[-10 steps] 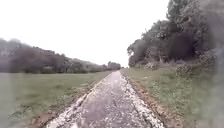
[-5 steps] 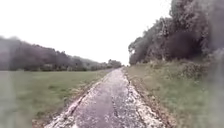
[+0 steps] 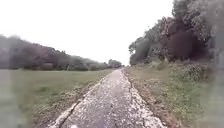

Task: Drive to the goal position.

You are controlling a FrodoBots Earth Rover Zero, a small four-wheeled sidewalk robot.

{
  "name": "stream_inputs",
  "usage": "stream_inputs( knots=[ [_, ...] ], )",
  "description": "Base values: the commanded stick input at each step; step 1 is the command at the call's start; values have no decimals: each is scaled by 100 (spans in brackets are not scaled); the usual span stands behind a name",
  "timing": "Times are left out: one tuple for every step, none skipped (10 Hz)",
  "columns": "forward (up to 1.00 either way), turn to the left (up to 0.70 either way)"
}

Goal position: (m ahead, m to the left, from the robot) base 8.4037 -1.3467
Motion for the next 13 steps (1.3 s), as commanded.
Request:
stream_inputs(
  knots=[
    [70,0],
    [70,0],
    [70,0],
    [70,0],
    [70,0],
    [70,0],
    [70,0],
    [70,0],
    [70,0],
    [70,0],
    [70,0],
    [70,0],
    [70,0]
  ],
)
